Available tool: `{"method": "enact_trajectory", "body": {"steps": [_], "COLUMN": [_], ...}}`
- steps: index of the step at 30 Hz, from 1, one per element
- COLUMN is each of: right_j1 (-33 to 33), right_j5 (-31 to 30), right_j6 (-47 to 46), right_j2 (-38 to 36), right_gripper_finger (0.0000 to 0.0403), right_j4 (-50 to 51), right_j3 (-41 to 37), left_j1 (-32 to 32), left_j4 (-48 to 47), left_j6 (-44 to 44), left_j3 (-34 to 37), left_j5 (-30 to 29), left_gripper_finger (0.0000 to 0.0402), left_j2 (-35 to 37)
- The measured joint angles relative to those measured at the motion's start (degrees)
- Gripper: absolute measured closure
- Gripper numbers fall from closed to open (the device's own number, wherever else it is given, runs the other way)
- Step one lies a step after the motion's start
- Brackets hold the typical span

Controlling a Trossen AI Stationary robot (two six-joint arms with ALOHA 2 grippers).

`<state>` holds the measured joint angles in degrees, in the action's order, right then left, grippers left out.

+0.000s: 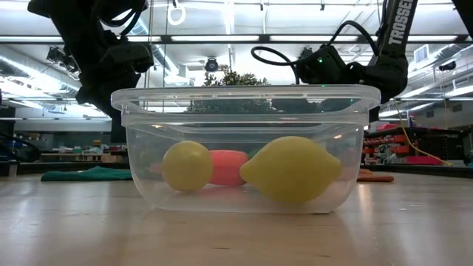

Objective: Pick and placing Produce into tupperware
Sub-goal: Put the pear into the transparent bin

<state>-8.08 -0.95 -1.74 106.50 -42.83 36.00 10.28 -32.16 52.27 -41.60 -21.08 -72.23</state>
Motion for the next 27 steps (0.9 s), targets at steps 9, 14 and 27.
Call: {"method": "enact_trajectory", "body": {"steps": [9,14,27], "right_j1": [0.00,0.00,1.50], "right_j5": [-0.02,-0.04,0.60], "right_j6": [0.02,0.00,0.32], "right_j2": [-0.06,-0.07,-7.67], "right_gripper_finger": [0.0228,0.0223,0.0223], "right_j4": [-0.01,0.01,8.84], "right_j3": [-0.01,0.01,-0.05], "left_j1": [0.00,0.00,0.02], "left_j4": [-0.02,0.00,-0.02], "left_j6": [0.02,0.02,-0.41], "left_j3": [0.00,0.00,0.00], "left_j5": [0.00,0.02,0.00], "left_gripper_finger": [0.0294,0.0294,0.0294], "left_j2": [-0.02,-0.02,0.00]}}
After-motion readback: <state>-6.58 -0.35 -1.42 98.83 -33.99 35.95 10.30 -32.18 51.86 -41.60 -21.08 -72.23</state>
